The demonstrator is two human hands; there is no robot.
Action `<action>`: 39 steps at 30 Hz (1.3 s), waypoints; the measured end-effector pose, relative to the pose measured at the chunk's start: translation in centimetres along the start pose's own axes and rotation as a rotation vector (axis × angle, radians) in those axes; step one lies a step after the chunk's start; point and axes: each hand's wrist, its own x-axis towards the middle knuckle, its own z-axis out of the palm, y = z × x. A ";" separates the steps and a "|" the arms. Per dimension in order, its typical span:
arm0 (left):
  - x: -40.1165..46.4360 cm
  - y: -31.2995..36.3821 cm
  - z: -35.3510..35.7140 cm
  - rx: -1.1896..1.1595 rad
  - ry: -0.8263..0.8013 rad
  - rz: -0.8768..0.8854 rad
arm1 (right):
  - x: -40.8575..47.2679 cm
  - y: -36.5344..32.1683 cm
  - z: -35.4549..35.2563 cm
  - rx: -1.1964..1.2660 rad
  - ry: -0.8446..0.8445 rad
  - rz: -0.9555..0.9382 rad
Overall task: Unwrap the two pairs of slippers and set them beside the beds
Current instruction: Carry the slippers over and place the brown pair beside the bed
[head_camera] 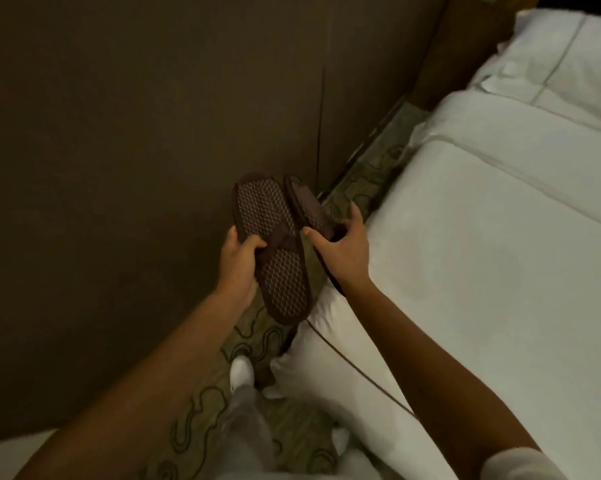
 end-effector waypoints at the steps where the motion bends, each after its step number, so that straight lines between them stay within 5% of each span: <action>1: 1.7 0.4 0.2 0.031 -0.035 -0.043 | 0.8 0.2 0.7 -0.007 0.047 0.010; 11: 11.6 3.3 1.5 0.039 -0.177 -0.289 | 5.0 0.6 6.1 -0.146 0.254 0.109; 23: 22.5 -0.2 3.1 0.039 -0.319 -0.277 | 14.1 3.1 9.0 -0.265 0.317 0.093; 39: 44.6 -28.5 -2.9 -0.085 -0.312 -0.282 | 26.3 31.0 23.0 -0.424 0.475 -0.005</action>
